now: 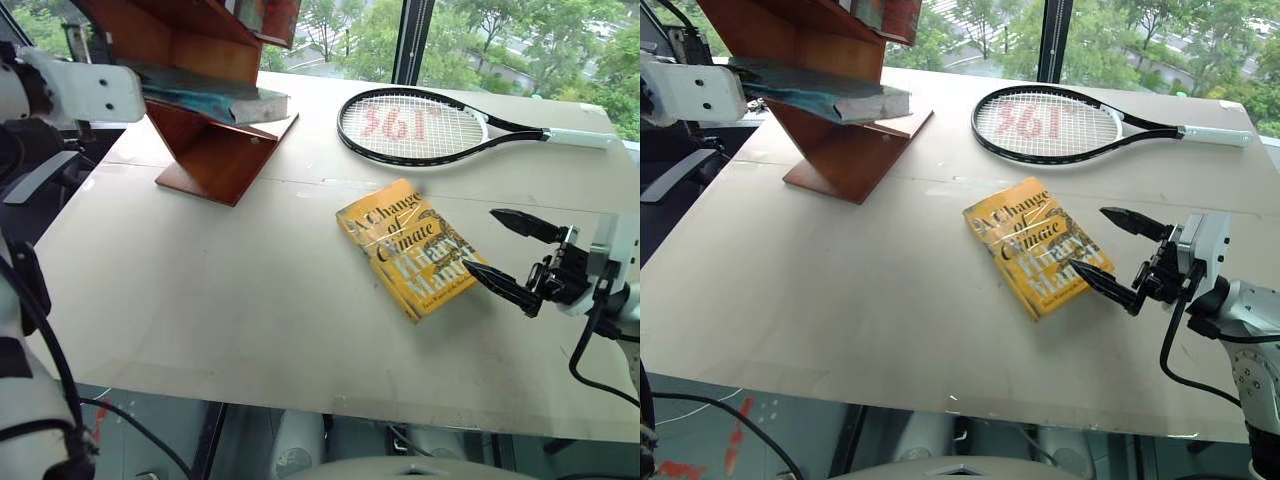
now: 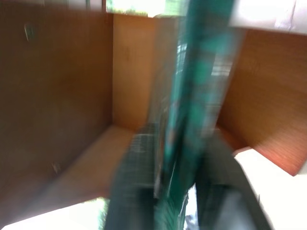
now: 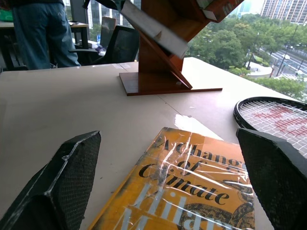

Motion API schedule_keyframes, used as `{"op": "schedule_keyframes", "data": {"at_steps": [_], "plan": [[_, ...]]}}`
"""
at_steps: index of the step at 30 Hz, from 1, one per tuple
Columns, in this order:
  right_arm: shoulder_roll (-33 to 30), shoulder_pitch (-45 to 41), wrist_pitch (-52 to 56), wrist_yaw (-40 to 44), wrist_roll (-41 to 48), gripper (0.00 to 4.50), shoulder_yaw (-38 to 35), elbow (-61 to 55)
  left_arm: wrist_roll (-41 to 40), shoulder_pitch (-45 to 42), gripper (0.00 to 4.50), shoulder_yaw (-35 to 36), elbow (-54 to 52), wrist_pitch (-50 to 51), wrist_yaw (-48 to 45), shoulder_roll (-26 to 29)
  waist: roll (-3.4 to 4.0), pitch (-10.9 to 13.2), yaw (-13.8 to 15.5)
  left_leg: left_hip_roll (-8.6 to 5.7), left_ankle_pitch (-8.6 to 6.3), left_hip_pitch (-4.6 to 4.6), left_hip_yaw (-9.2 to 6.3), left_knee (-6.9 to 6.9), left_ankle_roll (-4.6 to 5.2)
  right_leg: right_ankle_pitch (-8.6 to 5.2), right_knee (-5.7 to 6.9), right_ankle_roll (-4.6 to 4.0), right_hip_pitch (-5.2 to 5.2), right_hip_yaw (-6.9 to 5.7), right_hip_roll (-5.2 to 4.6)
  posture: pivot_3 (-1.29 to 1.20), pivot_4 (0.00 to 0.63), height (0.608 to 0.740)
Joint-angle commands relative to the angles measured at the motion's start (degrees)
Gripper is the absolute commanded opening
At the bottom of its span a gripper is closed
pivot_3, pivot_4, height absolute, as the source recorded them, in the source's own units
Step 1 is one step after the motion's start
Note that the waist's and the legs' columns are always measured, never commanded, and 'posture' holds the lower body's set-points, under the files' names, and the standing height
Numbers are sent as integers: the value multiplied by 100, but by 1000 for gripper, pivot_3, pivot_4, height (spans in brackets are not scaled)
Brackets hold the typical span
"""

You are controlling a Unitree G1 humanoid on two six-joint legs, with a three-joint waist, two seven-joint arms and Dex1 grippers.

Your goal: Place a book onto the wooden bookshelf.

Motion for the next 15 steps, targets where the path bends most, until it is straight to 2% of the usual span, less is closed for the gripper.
{"op": "schedule_keyframes", "data": {"at_steps": [1, 3, 5, 6, 8, 11, 13, 15], "plan": [[-4, 4, -130, -25, 77, 4500, -135, -162, -801, -145, 2732, 636, -8, -247, -717, 257, -2, 1, -3, 0, 0, 0, 1, 1, 0, 0, 0, 0, 0, 0, -1, 0, 150, 739], [-10, -28, -136, -19, 64, 4500, -108, -116, -1677, 4, 2732, 1251, -47, -81, -1755, 233, -4, 2, -2, 1, 0, -2, 3, 5, 0, 0, 1, -1, 0, 0, -2, 0, 150, 739], [-36, -63, -125, 20, 63, 4500, -78, -72, -2685, 248, 2732, 1921, -223, 576, -3075, 162, -3, 1, -4, 3, 0, 0, 5, 9, 0, 0, 5, -1, 0, -1, -3, 0, 150, 739], [-48, -72, -122, 46, 69, 4500, -78, -51, -3123, 389, 2732, 2195, -404, 1051, -3568, 114, -2, 1, -14, 4, 1, 2, 7, 10, -1, 0, 9, -1, 0, 0, -4, 0, 150, 739], [-87, -105, -100, 104, 93, 4500, -91, 1, -4186, 1366, 2732, 2408, -1768, 2756, -4184, 174, 1, -1, -58, 6, 1, 8, 5, 11, -1, 0, 18, -2, 2, 2, -4, 0, 150, 739], [-122, -161, -77, 158, 108, 4500, -103, 80, -5435, 3071, 2732, 2930, -4272, 5330, -4175, 316, -3, -1, -93, 32, 2, 8, -29, 17, -3, 0, 28, -3, 6, -1, -4, 0, 150, 739], [-143, -229, -56, 173, 120, 4500, -109, 132, -6518, 4499, 2732, 3516, -6181, 7120, -3635, 245, -1, -1, -145, 43, 3, 7, -27, 33, -4, 2, 32, -3, 7, 6, -3, 0, 150, 739], [-158, -318, -79, 173, 66, 4500, -97, 215, -6975, 5630, 2732, 3881, -7744, 7689, -2427, -458, 2, -1, -142, 43, 7, 11, -25, 36, -13, 1, 33, -2, 10, 11, -16, 0, 150, 739]]}}
